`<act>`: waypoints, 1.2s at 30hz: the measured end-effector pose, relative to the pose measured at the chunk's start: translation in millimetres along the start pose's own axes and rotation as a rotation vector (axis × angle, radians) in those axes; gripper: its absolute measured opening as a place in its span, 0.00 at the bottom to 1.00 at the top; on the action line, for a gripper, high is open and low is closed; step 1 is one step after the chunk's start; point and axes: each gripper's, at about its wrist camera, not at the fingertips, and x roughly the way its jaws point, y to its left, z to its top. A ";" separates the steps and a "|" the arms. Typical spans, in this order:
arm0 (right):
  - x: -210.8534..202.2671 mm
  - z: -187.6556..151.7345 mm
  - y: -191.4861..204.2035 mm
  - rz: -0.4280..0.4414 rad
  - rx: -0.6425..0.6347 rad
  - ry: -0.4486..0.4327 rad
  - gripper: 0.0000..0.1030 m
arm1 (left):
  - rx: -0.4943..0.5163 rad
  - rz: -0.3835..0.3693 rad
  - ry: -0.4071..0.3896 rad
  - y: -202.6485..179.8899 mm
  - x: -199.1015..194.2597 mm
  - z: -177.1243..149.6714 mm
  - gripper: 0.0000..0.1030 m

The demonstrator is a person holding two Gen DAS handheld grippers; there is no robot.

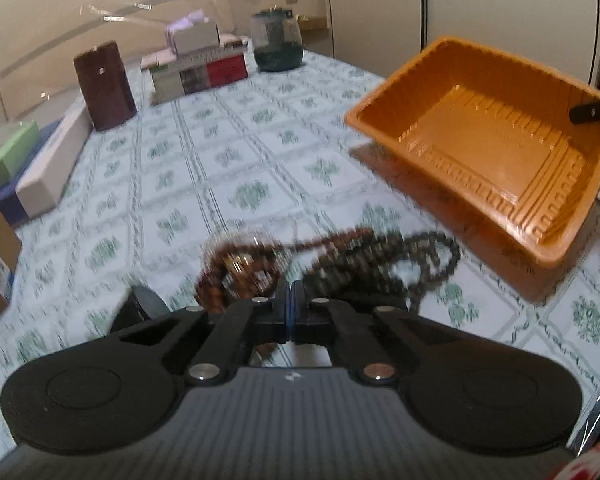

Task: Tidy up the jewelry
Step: 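Grasp the dark green bead strand with the left tool while the right tool holds the tray, then lift the bead strand with the left tool and drop it into the tray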

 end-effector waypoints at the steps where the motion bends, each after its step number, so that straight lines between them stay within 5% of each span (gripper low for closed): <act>1: 0.1 0.0 0.2 0.001 0.000 -0.002 0.06 | -0.002 -0.007 -0.012 4.5 -2.9 6.2 0.00; 6: 0.9 -0.5 0.1 0.006 -0.008 -0.009 0.06 | 0.077 -0.050 -0.034 10.7 -12.5 29.9 0.00; 13: 0.4 -0.2 -3.1 0.010 -0.015 -0.011 0.06 | 0.288 -0.103 0.049 -14.2 5.2 6.4 0.22; 21: 1.6 0.7 -1.5 0.006 -0.019 -0.007 0.06 | 0.440 -0.075 0.108 -24.9 29.6 -12.8 0.18; 24: 1.0 1.5 -0.5 0.004 -0.020 -0.010 0.06 | 0.417 -0.070 0.098 -19.7 26.1 -5.9 0.06; 36: -1.4 1.7 3.6 0.008 -0.032 -0.024 0.06 | 0.282 -0.097 -0.063 12.6 -33.7 61.6 0.06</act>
